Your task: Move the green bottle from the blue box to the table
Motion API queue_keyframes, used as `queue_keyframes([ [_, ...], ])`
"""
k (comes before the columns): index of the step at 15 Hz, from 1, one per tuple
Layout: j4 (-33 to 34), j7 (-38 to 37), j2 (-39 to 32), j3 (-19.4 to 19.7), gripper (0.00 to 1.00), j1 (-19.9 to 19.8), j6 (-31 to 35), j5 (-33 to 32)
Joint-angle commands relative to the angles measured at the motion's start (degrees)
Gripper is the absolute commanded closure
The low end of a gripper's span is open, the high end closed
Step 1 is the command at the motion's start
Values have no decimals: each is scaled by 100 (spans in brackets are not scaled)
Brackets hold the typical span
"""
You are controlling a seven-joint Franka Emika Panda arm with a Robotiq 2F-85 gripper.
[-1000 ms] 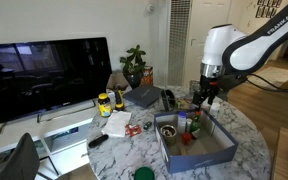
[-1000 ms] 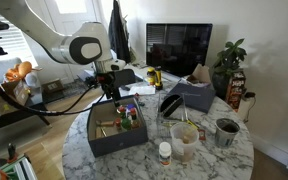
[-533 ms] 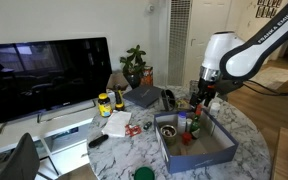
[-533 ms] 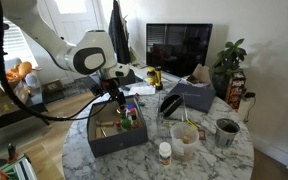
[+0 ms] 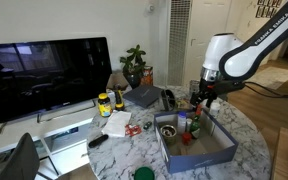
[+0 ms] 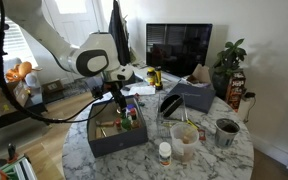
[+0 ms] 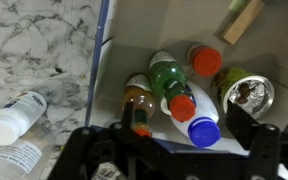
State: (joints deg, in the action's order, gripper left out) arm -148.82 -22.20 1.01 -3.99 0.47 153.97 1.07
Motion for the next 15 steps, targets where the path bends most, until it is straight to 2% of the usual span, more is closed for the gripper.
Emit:
queue_keyframes([
  [1, 76, -199, -290, 46, 25, 73, 44, 2],
  [2, 95, -211, -381, 47, 23, 92, 151, 2],
  [3, 125, -250, -452, 53, 33, 109, 200, -29],
  [6, 219, -271, -643, 90, 38, 143, 399, -3],
  [11, 371, -304, -898, 156, 52, 181, 365, 47],
  [12, 383, -347, -913, 180, 60, 194, 348, 14],
  [13, 400, -366, -933, 196, 76, 204, 342, 18],
  [14, 406, -382, -944, 212, 77, 222, 338, 10],
  [15, 407, -377, -943, 216, 85, 240, 342, 14],
])
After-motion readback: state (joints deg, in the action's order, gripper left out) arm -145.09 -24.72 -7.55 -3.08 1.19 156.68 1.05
